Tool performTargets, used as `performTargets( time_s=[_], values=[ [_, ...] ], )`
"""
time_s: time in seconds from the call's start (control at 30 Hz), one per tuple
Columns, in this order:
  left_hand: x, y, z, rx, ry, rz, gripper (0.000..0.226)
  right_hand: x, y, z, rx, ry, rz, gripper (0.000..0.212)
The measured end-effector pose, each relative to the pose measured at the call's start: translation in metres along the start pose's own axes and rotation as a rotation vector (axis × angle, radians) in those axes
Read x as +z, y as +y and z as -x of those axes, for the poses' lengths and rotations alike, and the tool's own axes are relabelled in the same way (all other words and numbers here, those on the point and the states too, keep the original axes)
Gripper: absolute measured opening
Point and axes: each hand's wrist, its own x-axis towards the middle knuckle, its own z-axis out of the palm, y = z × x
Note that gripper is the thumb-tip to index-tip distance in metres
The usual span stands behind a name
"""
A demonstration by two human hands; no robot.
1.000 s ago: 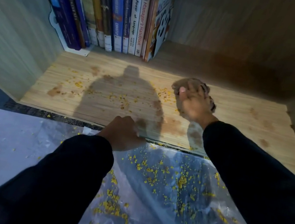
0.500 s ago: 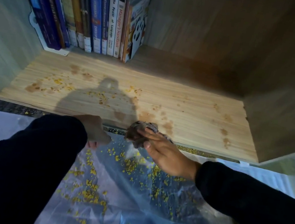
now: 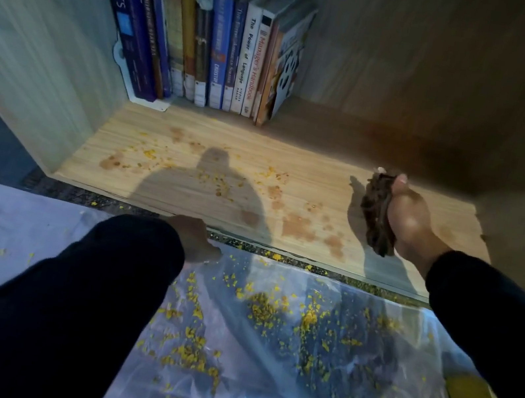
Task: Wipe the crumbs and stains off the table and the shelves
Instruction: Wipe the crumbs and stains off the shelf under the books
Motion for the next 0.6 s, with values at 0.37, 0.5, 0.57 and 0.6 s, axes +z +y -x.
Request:
performTargets(
  time_s=[0.37,0.5,0.57,0.6],
  values=[
    [0.01,-0.023,-0.028,0.39,0.436,0.276,0.057,0.126,-0.004,-0.054,-0.171,0.127,0.753,0.073],
    [0.012,-0.031,-0.039,0.385,0.448,0.378,0.063,0.171,-0.032,-0.052,-0.349,-0.093,0.795,0.068],
    [0.011,-0.032,-0.041,0.378,0.424,0.42,0.056,0.182,-0.041,-0.042,-0.504,-0.251,0.723,0.058],
    [0.01,-0.033,-0.039,0.373,0.396,0.451,0.05,0.185,-0.041,-0.034,-0.585,-0.33,0.675,0.054]
  ],
)
